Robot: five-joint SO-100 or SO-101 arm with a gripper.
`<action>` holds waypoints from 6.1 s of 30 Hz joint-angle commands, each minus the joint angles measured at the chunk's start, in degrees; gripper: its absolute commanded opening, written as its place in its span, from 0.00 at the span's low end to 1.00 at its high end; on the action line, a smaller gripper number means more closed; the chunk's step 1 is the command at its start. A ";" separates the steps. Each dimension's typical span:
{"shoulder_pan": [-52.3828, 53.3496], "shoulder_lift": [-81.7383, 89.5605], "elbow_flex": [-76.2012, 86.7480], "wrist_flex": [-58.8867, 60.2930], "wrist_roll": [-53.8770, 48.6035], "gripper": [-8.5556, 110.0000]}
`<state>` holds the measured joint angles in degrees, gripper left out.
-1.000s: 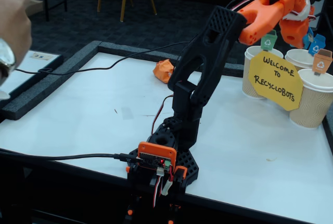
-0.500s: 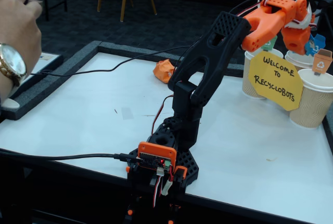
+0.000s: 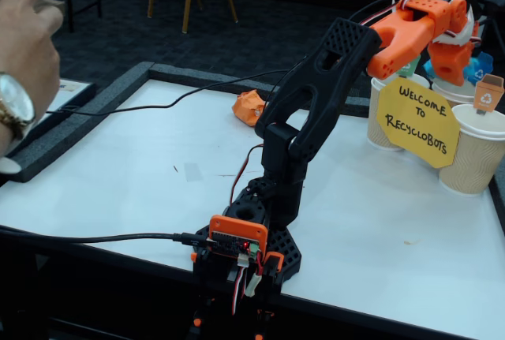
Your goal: Sort rubbish by color.
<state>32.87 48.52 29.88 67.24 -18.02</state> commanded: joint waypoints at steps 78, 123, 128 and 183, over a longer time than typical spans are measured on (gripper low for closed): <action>-14.33 131.92 97.82 16.35 -1.05 0.07; -47.55 111.80 104.85 -1.14 -1.05 0.07; -45.53 98.61 101.07 -7.65 -1.05 0.07; -46.67 23.20 44.74 -0.53 -1.14 0.28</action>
<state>-15.82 69.70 82.71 68.82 -18.02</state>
